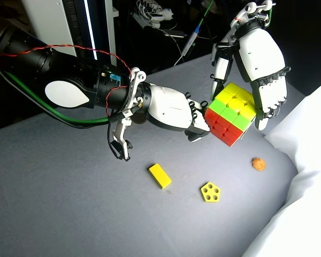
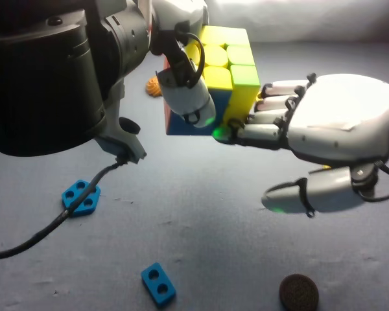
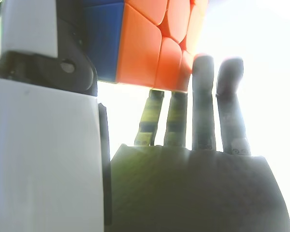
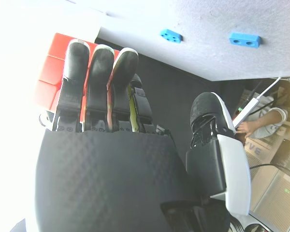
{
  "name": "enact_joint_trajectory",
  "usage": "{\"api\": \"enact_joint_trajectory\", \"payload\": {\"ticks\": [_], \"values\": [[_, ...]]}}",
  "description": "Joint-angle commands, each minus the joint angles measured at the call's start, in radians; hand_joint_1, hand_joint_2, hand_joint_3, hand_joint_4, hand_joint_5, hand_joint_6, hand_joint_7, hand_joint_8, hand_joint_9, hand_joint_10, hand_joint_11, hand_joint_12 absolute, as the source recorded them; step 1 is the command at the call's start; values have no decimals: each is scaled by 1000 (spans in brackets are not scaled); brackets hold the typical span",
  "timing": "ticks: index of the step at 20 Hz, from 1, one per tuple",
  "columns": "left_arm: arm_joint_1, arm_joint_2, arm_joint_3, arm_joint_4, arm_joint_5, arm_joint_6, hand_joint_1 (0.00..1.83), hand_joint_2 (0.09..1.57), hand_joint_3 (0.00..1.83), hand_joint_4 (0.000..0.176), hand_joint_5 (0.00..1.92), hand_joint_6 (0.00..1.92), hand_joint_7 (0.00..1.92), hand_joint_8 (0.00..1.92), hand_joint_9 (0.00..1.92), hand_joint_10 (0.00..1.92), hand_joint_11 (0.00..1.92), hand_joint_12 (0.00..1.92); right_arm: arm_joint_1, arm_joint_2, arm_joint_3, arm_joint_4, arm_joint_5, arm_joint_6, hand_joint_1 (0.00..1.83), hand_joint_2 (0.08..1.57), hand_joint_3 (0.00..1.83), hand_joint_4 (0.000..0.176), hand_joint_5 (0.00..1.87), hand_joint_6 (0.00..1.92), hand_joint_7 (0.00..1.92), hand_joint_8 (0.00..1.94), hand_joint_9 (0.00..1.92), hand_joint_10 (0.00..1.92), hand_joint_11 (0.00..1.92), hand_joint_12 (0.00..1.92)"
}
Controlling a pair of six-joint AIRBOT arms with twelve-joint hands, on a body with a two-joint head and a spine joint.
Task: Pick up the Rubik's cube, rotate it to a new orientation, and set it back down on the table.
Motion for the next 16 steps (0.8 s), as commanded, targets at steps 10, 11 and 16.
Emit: {"api": "enact_joint_trajectory", "payload": {"ticks": [10,11,16], "values": [[-6,7,-9,91,18,-46,1026,1408,6,0,508,1656,473,1878,288,1920,239,1921,-82,270,-166,-187,203,241,0,1256,0,0,95,10,270,1751,282,1921,218,1921],[3,7,-9,111,18,-72,1020,1410,5,6,493,1683,483,1857,301,1914,252,1921,-79,308,-171,-266,199,347,0,1260,0,0,95,9,270,1749,277,1921,201,1921],[54,12,-17,165,19,-162,1025,1407,2,9,502,1679,487,1847,289,1910,226,1921,-60,350,-179,-277,170,378,0,1260,0,0,94,8,267,1745,263,1921,205,1921]]}}
